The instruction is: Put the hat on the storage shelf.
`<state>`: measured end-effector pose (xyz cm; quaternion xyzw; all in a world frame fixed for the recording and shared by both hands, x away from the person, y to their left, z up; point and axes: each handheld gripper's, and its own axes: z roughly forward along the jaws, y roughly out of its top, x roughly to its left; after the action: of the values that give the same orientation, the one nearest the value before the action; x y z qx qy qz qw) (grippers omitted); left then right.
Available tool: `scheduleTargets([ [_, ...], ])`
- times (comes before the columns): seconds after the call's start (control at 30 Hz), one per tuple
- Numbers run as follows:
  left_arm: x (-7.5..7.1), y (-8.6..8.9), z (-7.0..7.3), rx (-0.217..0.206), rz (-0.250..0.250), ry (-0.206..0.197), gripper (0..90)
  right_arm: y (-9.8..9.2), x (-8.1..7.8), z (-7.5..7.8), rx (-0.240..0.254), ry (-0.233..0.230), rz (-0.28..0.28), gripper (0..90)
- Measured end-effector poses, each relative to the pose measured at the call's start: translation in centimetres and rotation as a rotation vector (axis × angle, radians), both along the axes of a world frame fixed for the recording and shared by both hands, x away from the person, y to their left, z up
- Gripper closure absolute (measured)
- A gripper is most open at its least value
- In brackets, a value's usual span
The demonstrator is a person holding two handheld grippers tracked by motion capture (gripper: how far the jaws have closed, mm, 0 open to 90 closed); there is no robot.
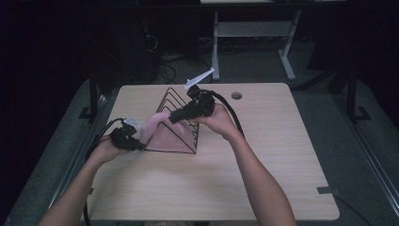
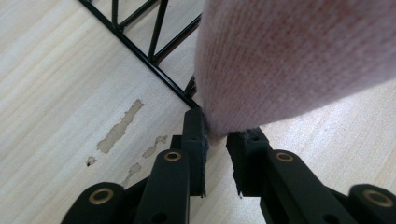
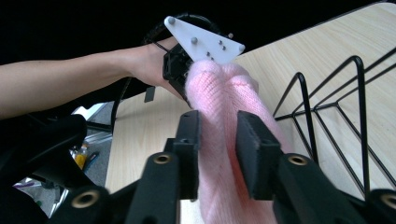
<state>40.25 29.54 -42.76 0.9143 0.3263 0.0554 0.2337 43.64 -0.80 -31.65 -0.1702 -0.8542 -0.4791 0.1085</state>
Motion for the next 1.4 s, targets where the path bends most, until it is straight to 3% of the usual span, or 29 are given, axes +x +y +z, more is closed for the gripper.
scheduleTargets([
  [0.4, -0.8, 0.4, 1.1, 0.001, 0.002, -0.016, 67.4, -3.1, -0.5, 0.2, 0.019, -0.005, -0.049, 56.0],
  [0.7, -1.6, 1.3, 1.6, -0.039, 0.030, -0.023, 63.3, -6.1, -0.5, -0.1, 0.010, 0.013, -0.112, 46.1],
  [1.4, -2.7, 2.3, 2.2, -0.075, 0.036, -0.012, 56.8, -11.1, -1.6, -0.6, -0.002, 0.016, -0.226, 37.6],
])
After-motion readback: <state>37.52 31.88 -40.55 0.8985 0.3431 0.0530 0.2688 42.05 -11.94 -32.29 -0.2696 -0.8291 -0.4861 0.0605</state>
